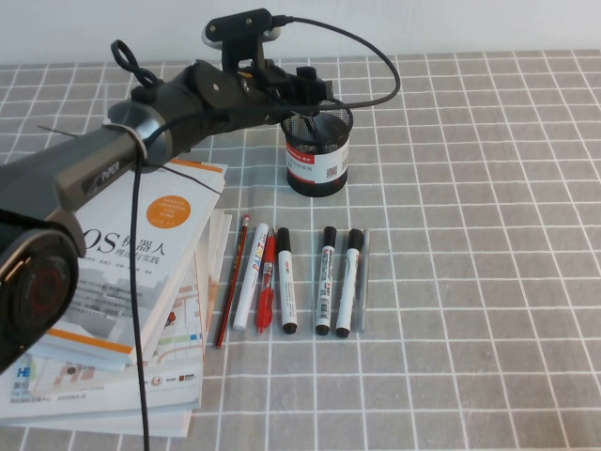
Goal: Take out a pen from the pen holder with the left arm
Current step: 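Take a marker out of the pen holder and lay it on the table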
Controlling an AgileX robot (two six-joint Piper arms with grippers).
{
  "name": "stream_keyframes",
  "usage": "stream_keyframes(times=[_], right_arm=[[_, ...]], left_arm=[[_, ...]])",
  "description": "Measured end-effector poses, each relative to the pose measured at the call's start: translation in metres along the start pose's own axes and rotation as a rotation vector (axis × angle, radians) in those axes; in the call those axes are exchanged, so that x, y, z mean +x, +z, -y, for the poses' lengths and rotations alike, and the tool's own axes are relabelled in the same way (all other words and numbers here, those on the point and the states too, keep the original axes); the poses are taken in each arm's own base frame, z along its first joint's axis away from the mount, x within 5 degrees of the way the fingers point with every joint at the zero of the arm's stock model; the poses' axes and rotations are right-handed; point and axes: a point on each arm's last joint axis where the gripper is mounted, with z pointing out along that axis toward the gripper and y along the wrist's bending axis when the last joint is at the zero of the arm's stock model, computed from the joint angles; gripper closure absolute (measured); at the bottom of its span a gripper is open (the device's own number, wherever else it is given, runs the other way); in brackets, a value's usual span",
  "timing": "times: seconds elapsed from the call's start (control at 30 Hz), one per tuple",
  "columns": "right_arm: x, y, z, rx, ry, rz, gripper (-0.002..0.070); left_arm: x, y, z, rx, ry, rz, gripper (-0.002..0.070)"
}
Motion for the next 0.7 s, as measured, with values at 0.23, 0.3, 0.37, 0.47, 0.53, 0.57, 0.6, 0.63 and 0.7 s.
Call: stream_keyframes(times=[0.23, 0.3, 0.37, 0.47, 0.53, 0.57, 0.6, 0.63, 0.7], right_arm=[[0.0, 0.0, 0.0, 0.0, 0.0, 0.0, 0.0689], [0.0, 0.0, 0.0, 0.0, 0.0, 0.0, 0.0689], [0.0, 0.0, 0.0, 0.0, 0.0, 0.0, 0.0689], [0.0, 0.0, 0.0, 0.0, 0.0, 0.0, 0.0689], [0.0, 0.0, 0.0, 0.0, 0.0, 0.0, 0.0688], [0.0, 0.0, 0.0, 0.0, 0.0, 0.0, 0.0689], [0.0, 0.0, 0.0, 0.0, 0.0, 0.0, 0.0689], [0.0, 0.0, 0.0, 0.0, 0.0, 0.0, 0.0689], [0.0, 0.0, 0.0, 0.0, 0.0, 0.0, 0.0689]], left_arm=[[-0.0018, 0.0006, -0.0017, -0.015, -0.005, 0.027, 0.0428], [-0.003, 0.0006, -0.0023, -0.022, -0.005, 0.041, 0.0483], [-0.0041, 0.0005, -0.0029, -0.028, -0.008, 0.053, 0.0525], [-0.0049, 0.0005, -0.0031, -0.03, -0.021, 0.062, 0.0557], [-0.0053, 0.0004, -0.0031, -0.029, -0.036, 0.066, 0.0566], [-0.0054, 0.0004, -0.003, -0.028, -0.044, 0.067, 0.0567], [-0.0055, 0.0004, -0.003, -0.029, -0.046, 0.069, 0.0568], [-0.0055, 0.0004, -0.003, -0.028, -0.049, 0.069, 0.057], [-0.0064, -0.0002, -0.0026, -0.027, -0.055, 0.071, 0.0572]])
